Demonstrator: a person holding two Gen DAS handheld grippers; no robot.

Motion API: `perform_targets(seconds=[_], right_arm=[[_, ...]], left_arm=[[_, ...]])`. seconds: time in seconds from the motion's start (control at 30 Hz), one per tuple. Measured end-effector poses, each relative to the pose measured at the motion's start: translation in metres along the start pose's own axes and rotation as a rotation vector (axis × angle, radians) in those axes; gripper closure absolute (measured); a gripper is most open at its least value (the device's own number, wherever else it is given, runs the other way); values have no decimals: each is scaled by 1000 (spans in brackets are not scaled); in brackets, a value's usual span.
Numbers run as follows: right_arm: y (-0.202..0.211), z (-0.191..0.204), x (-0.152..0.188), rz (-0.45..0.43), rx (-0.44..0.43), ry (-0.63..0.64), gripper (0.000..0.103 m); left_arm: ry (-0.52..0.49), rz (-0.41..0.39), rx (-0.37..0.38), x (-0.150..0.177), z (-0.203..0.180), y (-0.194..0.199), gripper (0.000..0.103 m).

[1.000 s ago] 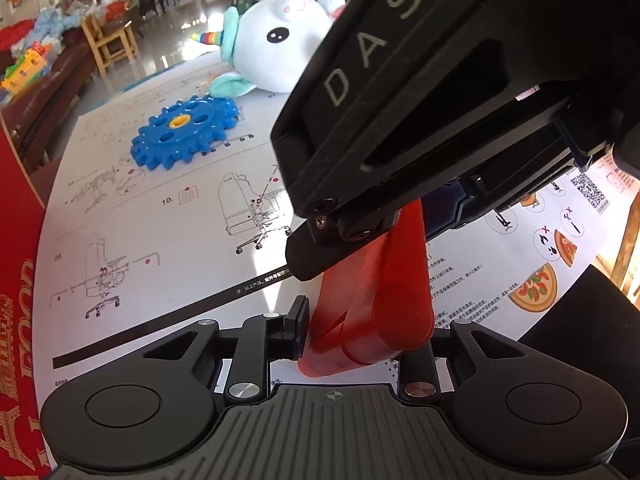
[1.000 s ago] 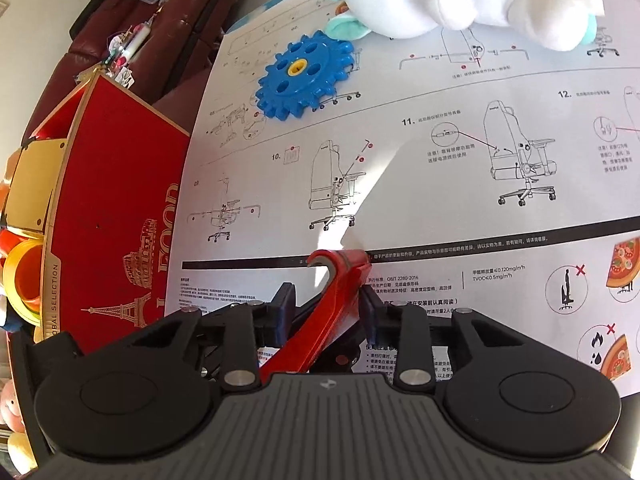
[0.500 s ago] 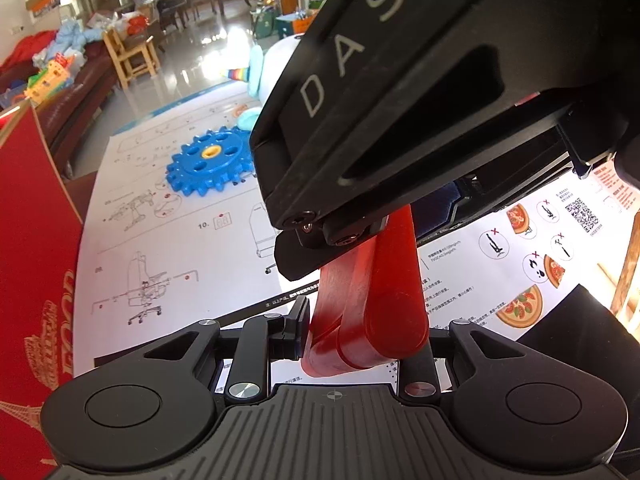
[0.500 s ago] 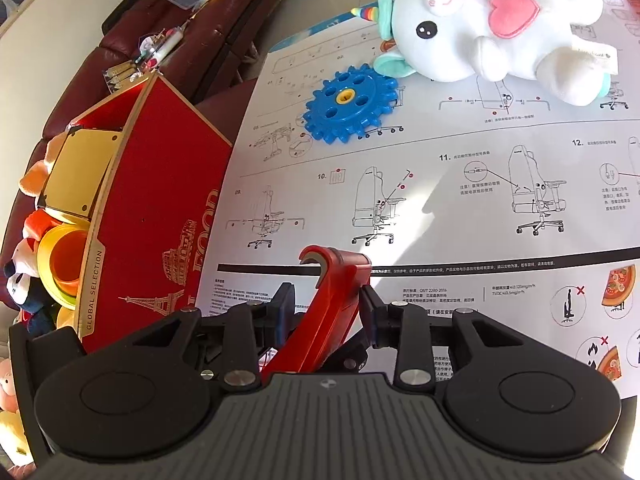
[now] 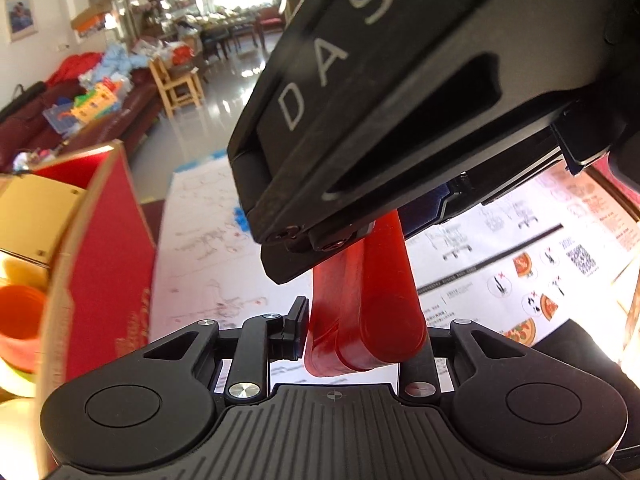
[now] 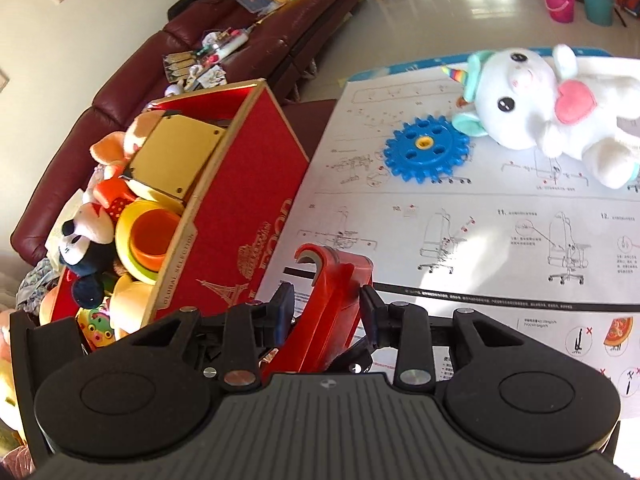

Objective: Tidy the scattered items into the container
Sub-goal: 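Lower the red case into the toy box and open both grippers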

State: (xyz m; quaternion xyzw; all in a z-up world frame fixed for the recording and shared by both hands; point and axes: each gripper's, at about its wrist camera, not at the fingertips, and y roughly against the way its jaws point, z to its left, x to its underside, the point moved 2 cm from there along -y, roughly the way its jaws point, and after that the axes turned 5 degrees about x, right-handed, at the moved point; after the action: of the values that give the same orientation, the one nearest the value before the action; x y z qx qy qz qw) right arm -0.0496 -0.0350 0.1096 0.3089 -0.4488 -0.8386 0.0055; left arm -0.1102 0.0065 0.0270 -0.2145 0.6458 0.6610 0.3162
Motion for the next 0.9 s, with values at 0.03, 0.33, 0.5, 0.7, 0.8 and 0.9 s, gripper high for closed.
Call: perform_targets(seconds=[0.03,0.33,0.5,0.7,0.8,0.9], right_arm=[[4,9,-2,-11,-9,28,63],[39,117,-28,-79,-142,285,60],[38,185,-28,-74,-243,424,59],[8,255,-9,32,-348,539,58],[-9,277,1,88,-376,563,58],[-18,287,4,65,-338,580,33]], left_arm=[[7,-13,-14,-2,3,8,77],[140,-150,-184,-13,56,104,76],[248,-199,-301,5,94,154,75],[403,-183,-415,53,143,196,73],[473,-172,-436,78,161,211,57],[528,-175,-452,93,174,219,20]])
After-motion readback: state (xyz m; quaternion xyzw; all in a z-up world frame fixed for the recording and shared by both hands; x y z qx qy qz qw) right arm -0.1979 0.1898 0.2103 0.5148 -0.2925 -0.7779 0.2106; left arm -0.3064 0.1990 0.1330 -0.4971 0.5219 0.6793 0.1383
